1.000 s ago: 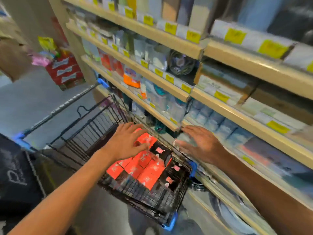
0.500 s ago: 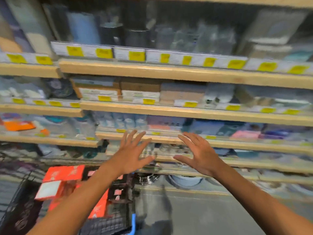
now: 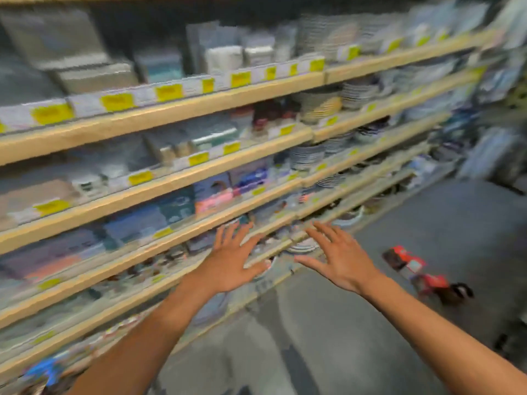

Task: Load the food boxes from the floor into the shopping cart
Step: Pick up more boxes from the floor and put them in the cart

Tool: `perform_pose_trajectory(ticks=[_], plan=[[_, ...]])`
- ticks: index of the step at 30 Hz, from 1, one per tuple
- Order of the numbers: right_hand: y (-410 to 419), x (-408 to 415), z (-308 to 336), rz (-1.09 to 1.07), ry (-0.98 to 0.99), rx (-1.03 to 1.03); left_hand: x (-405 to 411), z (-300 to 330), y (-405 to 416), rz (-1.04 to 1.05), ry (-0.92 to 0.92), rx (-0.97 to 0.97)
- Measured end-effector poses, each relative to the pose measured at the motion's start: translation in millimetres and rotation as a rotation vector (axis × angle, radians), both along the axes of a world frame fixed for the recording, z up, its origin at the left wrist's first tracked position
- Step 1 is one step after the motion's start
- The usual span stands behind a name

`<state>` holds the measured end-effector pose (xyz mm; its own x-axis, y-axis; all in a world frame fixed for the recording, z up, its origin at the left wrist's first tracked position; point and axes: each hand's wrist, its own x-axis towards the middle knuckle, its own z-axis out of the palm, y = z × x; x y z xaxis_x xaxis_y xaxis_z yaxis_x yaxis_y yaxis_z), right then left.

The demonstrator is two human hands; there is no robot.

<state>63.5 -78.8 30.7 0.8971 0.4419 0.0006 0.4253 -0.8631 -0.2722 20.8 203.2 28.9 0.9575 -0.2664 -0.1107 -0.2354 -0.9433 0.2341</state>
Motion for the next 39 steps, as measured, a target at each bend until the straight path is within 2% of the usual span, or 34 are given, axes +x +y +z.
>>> perform_pose_trajectory(ticks=[5,10,18,28,39], plan=[[-121,-6,-5,-0.217,-0.036,0.013,60,1,-114,-0.21,0.003,-0.027],[-204,-12,-11,-0.392,-0.08,0.032,113,5,-206,-0.389,-0.022,-0.075],[-293,11,-38,-0.597,0.016,-0.023,196,-17,-321,-0.627,-0.001,-0.099],[-379,79,-31,-0.821,0.026,-0.06,337,-31,-428,-0.89,0.082,-0.049],[-507,121,-56,-1.043,0.102,-0.014,424,-62,-596,-1.044,0.124,-0.027]])
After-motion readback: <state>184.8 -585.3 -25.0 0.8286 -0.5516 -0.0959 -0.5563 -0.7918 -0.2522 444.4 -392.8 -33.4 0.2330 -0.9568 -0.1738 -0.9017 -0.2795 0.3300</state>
